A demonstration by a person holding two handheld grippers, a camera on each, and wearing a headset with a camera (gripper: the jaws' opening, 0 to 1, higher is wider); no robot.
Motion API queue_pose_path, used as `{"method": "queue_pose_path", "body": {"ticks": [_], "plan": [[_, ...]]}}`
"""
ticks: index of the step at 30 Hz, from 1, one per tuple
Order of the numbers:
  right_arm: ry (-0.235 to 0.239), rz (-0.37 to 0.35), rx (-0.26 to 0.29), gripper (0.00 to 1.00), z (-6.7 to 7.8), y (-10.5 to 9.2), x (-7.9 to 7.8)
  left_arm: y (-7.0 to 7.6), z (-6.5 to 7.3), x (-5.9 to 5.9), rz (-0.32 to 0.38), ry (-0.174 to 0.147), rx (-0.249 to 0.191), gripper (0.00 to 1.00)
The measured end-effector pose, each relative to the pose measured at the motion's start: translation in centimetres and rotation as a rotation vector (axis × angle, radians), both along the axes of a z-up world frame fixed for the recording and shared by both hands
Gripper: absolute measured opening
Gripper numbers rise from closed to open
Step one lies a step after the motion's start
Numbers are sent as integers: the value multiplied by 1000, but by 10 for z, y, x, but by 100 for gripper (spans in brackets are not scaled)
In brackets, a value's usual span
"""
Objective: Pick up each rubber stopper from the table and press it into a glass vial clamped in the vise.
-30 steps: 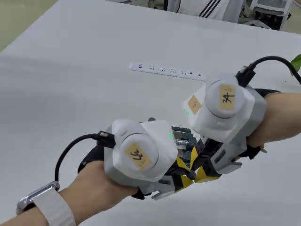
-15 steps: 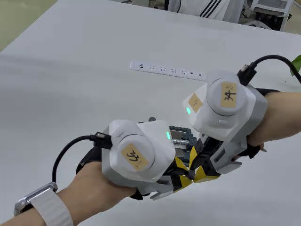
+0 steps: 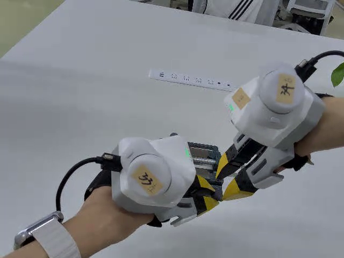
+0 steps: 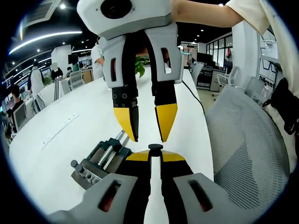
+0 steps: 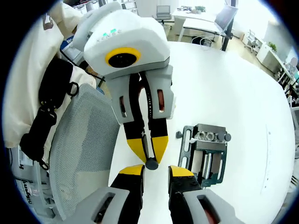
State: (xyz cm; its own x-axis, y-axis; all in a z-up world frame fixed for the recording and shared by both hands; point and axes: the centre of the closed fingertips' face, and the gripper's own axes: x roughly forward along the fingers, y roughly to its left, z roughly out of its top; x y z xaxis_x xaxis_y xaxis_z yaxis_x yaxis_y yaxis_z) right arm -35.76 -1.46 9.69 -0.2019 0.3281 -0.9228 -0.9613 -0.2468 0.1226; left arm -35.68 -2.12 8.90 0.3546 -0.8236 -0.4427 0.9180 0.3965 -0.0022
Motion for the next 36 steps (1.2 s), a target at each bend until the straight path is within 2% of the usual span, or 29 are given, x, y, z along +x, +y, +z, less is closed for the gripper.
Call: {"method": "queue_pose_path", "body": {"ticks": [8,10,15,27,36], "plan": [[-3,4,100,13,11,2,-2,5,12,6,42,2,-91,3],[-14,26,127,12,12,4,-5,6,15,7,47,5,-110,3],[-34,29,147,9,14,6,-4,4,19,4,40,2,-137,3],[-26,39,134,8,14,6,-5,3,23,2,39,-6,-153,3],[-12,60,123,10,11,4,-10,0,22,1,33,0,-157,3]]}}
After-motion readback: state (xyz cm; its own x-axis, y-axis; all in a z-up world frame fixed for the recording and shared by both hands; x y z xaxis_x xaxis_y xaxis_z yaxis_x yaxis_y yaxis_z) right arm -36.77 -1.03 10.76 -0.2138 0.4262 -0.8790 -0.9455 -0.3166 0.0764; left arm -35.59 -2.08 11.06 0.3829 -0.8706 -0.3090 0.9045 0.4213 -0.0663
